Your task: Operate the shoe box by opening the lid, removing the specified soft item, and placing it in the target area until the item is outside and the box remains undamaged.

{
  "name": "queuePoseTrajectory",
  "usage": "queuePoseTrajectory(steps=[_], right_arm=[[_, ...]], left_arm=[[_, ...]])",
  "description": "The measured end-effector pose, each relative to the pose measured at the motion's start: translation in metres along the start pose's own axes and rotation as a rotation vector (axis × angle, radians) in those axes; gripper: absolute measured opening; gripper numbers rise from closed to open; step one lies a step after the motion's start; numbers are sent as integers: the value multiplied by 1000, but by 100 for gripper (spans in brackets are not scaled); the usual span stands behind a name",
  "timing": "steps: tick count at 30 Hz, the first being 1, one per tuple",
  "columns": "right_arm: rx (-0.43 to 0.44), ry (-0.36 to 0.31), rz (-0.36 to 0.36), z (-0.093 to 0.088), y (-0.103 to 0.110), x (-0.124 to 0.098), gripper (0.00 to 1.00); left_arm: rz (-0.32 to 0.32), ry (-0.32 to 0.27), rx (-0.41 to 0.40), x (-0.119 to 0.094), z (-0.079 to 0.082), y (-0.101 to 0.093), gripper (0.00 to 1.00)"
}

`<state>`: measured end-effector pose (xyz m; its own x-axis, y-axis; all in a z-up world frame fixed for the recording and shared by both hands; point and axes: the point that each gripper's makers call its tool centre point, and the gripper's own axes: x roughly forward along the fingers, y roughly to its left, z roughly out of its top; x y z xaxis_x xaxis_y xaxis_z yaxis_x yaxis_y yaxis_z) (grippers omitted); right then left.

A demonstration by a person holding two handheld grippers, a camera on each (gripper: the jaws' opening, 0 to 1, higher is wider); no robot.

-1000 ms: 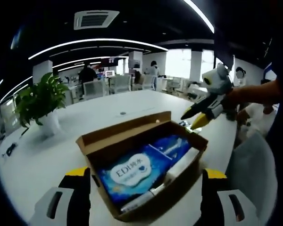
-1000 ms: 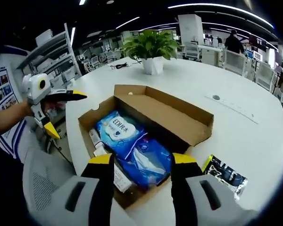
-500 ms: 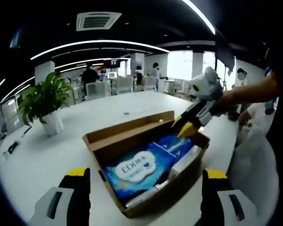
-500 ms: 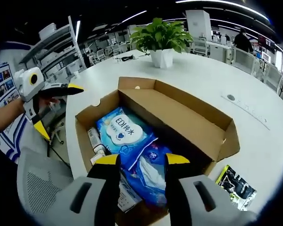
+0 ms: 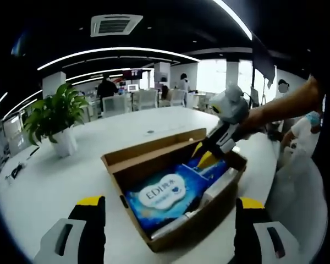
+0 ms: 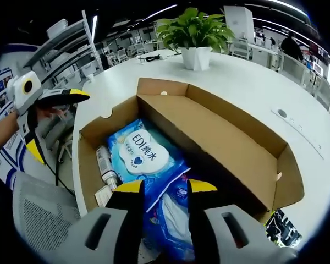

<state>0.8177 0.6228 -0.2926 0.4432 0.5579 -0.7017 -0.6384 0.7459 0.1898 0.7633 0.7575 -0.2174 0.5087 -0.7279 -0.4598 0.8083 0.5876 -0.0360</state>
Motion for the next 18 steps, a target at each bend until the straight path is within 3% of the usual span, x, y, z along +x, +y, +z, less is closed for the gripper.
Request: queuePoseTrajectory(steps=[16,18], right_arm=[[58,51,-5,-5,-3,25,22],[60,52,-12,-5,-4,30,18]], left_arm=[[18,-20,-28,-4,-6,8,98],[20,-19,-29,-4,-7,10,96]])
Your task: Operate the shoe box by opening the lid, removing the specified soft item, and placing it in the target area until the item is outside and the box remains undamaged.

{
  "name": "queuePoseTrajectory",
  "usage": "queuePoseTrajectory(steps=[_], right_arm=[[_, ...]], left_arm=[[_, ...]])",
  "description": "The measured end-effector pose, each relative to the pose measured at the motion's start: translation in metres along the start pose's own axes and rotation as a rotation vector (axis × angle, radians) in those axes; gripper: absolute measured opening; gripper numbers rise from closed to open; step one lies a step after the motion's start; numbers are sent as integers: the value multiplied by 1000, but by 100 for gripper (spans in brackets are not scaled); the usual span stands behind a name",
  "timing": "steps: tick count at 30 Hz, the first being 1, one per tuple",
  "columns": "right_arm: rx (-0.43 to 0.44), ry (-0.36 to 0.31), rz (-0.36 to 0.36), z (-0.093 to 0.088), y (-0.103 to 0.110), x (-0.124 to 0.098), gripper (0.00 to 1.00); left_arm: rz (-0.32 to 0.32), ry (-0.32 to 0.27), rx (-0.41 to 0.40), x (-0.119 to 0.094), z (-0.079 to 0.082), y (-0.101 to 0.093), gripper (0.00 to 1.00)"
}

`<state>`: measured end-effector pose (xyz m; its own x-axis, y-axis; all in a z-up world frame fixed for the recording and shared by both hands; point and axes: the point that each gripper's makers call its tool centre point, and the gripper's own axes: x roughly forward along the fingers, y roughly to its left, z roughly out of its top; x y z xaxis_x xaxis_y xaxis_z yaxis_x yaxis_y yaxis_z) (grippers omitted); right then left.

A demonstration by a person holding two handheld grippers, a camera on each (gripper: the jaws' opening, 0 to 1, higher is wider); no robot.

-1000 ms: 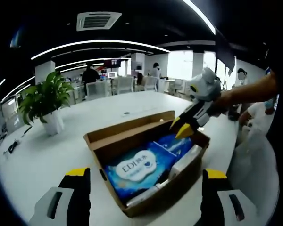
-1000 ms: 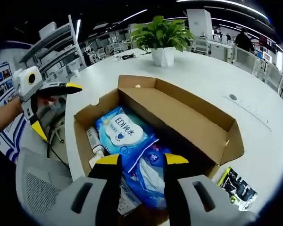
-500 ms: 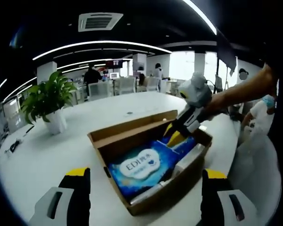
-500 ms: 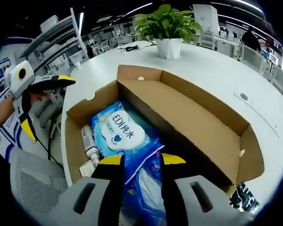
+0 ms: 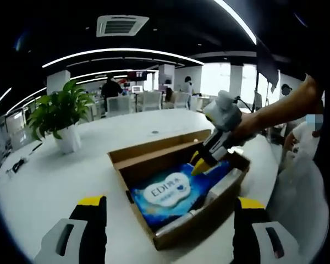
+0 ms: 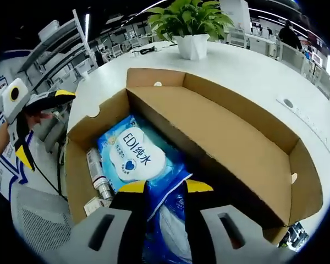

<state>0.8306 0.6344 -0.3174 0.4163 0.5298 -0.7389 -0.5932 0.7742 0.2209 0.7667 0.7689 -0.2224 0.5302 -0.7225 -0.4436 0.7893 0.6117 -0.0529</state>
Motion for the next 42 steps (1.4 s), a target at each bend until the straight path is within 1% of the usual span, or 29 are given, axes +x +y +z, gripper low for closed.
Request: queuePoseTrajectory(steps=[2,4,6,8,10,12,13,18,21,25,29,36,39,42], right_arm=[[12,-2,-13,0,-1,1,15],[23,-9,-28,2,-2,0,9],[26,-11,-36,3,-3,-1,8],[7,-19,-50,5,-5,-1,6],[5,-25,-52,6,0,-4,5],[10,-31,-60,8,-3,-5,1],[17,-38,-57,10,-1,-6,0],[28,-54,-68,14,10,-18,0],[48,-66,-66,18,9,-19,0],[57,-80,-64,21,10,-23,0],[62,-89,-65,22,13,-28,0],[68,-102,-79,23,10,-42,0],[59,-105,-89,21,10,-48,0],[55,-104,-97,20,6,-52,0]], left_arm=[[4,-4,-1,0,0,1,93],[10,-8,-10,0,0,0,89],[18,-9,-22,0,0,0,86],[22,-9,-25,0,0,0,83],[27,-6,-26,1,-1,0,81],[26,-8,-26,1,-1,0,81],[27,-10,-25,1,0,-1,80],[35,-11,-26,0,1,0,76],[57,-21,-22,-1,4,4,73],[69,-28,-23,-1,9,3,70],[76,-25,-19,-1,9,5,66],[90,-6,-28,0,7,7,58],[103,5,-15,2,8,9,58],[103,10,-14,4,9,10,55]])
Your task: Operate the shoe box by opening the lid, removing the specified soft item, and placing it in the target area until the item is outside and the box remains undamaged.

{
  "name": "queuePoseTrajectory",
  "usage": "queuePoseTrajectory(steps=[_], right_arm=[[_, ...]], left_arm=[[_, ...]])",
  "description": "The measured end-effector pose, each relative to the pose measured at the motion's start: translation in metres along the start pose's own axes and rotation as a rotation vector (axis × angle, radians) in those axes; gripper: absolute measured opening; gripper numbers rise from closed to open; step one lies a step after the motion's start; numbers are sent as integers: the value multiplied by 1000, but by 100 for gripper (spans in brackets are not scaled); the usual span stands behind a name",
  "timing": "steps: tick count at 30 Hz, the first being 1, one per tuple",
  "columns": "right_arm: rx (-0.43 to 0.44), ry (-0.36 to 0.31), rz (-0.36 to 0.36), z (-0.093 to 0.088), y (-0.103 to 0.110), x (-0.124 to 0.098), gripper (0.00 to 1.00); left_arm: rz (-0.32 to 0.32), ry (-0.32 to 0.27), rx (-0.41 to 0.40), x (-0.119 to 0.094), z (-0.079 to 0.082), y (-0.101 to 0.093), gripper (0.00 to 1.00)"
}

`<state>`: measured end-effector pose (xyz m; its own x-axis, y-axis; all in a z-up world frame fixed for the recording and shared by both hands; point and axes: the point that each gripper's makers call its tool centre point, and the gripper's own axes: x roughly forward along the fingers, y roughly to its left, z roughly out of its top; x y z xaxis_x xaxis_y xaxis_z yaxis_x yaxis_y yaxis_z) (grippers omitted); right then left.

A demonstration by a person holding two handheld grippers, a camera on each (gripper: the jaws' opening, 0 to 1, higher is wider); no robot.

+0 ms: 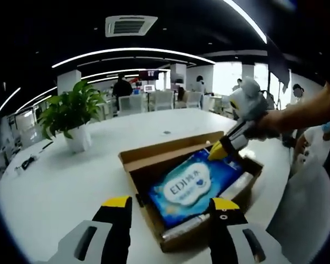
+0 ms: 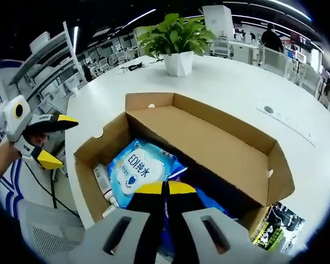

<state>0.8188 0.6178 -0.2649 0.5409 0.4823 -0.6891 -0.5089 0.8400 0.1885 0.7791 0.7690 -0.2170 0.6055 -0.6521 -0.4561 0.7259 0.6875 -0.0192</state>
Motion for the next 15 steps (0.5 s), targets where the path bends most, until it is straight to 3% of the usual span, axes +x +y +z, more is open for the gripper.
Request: queuePoseTrajectory(steps=[15], right_arm=[[21,6,-37,-11,-23,-19,0]], left_arm=[[-15,69,2,27,4,1,37]])
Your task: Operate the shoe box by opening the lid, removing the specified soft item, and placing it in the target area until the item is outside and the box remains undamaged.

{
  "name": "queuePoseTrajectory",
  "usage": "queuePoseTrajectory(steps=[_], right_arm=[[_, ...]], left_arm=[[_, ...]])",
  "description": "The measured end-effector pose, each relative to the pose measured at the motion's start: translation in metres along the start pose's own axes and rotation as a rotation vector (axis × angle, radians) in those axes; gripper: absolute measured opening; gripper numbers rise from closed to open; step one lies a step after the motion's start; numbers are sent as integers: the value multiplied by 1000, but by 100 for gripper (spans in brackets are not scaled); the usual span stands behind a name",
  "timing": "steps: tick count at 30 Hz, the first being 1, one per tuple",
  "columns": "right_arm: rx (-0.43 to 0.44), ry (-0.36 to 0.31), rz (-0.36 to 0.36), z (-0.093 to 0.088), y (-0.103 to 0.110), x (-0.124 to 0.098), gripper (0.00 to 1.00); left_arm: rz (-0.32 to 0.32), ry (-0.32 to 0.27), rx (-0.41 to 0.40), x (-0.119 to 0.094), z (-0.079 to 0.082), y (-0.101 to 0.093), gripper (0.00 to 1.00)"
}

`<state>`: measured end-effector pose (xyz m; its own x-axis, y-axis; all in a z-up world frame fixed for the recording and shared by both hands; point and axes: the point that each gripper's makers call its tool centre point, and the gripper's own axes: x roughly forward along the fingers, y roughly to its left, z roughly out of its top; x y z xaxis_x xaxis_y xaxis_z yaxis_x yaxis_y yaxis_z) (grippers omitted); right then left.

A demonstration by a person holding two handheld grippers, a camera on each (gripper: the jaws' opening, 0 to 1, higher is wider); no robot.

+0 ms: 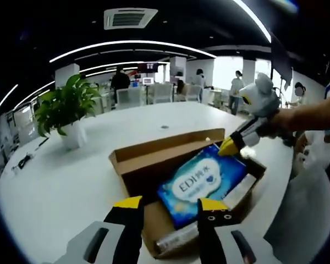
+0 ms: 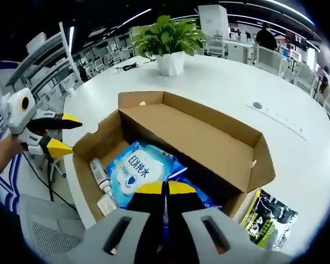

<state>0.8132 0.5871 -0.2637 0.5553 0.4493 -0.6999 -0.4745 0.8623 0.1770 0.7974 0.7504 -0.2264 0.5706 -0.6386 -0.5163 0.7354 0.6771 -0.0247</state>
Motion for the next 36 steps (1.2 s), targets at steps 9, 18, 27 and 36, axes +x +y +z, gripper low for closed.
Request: queuePoseTrajectory(steps=[9,18,27,36], right_arm=[[-7,9,-16,-4,-6,-7,0],[2,18,-37,-9,-19,-12,0],[-32,26,-62,-12,-23,-17,0],[-27,27,-82,-15,-34,-24,0]], left_arm=[[-47,59,3,29,-3,-9,35],[-89,143,-14,53,-16,-19,33],[-110,194,-58,70,-27,-18,31],[-141,250,-101,84,-39,-22,28]])
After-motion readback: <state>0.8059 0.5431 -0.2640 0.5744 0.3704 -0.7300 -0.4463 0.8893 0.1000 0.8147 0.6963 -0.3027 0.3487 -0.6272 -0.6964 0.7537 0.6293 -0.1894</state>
